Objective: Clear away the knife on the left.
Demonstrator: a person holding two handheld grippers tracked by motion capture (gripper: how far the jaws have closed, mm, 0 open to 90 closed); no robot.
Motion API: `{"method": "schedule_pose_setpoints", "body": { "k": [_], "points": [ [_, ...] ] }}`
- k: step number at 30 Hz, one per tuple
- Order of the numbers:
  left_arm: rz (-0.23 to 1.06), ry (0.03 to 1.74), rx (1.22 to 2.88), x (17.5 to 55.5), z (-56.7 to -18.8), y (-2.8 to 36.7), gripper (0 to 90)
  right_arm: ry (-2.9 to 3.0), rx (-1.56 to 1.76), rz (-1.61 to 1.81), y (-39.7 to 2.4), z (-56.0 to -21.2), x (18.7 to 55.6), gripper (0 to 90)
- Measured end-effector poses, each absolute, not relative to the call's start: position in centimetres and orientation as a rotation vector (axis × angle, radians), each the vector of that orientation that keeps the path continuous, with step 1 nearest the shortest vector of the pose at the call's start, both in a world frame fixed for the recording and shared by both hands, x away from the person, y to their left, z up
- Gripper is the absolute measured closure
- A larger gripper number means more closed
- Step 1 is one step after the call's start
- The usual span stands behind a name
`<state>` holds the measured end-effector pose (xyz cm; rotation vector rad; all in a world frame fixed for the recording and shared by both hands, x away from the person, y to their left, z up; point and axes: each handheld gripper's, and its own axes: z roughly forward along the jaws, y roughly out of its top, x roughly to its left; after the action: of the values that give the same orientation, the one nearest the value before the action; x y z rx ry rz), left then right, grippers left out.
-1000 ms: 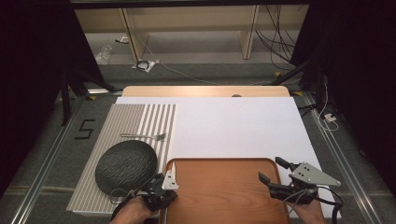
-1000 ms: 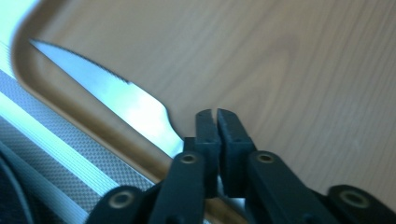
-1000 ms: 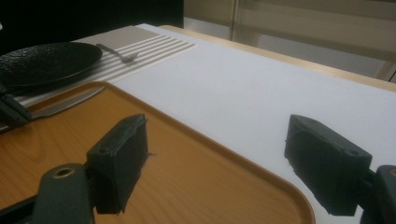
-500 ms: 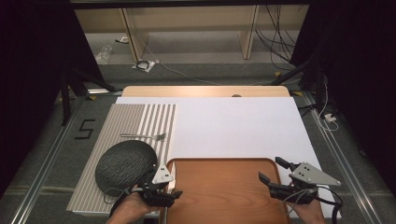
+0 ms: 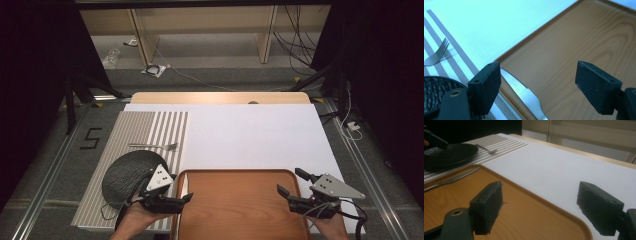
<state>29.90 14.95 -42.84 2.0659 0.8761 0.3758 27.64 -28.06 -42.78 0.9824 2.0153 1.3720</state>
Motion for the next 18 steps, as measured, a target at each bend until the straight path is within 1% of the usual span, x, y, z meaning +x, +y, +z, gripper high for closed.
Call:
{"method": "schedule_pose_setpoints", "body": {
  "k": [18],
  "points": [
    [0.465,0.988,1.912,30.8,-42.4,17.8,20.0,1.994,0.989,1.405,-28.2,-42.7,27.7,17.6]
  ]
}}
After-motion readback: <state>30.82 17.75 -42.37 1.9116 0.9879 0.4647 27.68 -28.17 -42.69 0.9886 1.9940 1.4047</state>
